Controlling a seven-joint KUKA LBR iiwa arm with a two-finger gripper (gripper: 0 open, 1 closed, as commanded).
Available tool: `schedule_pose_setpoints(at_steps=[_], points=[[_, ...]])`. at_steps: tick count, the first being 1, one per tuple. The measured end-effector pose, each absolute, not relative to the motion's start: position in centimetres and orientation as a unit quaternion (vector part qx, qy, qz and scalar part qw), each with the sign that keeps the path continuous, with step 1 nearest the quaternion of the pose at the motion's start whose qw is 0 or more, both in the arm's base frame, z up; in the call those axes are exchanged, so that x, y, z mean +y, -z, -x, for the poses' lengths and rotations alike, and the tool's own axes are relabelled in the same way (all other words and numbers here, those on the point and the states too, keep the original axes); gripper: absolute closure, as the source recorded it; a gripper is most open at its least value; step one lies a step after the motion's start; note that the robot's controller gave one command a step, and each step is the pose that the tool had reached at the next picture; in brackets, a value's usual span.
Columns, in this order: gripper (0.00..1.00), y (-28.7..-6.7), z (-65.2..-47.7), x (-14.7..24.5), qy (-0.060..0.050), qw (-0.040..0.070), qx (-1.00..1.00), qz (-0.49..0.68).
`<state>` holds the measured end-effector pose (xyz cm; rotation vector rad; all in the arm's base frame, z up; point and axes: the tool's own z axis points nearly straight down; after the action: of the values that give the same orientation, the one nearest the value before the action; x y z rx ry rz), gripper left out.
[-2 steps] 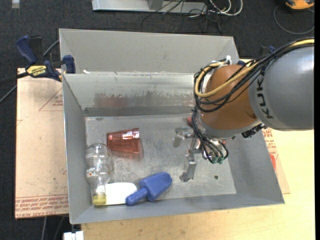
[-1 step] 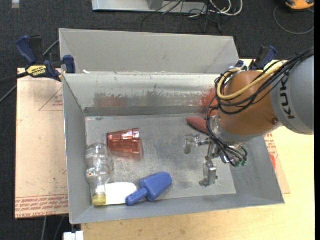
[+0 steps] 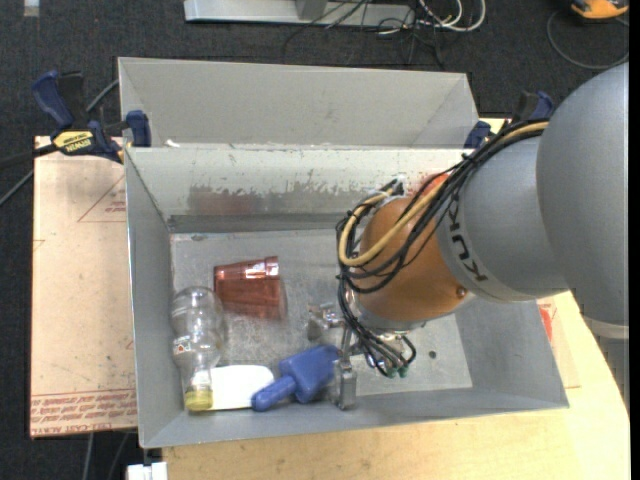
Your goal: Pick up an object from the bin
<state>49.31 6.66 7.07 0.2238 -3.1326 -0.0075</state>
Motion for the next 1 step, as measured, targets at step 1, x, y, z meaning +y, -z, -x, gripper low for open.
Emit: schedule_pose_setpoints(at_steps=[1], points=[[0.0, -7.28, -49.38, 6.66, 0.003, 0.001, -0.997, -0.073]])
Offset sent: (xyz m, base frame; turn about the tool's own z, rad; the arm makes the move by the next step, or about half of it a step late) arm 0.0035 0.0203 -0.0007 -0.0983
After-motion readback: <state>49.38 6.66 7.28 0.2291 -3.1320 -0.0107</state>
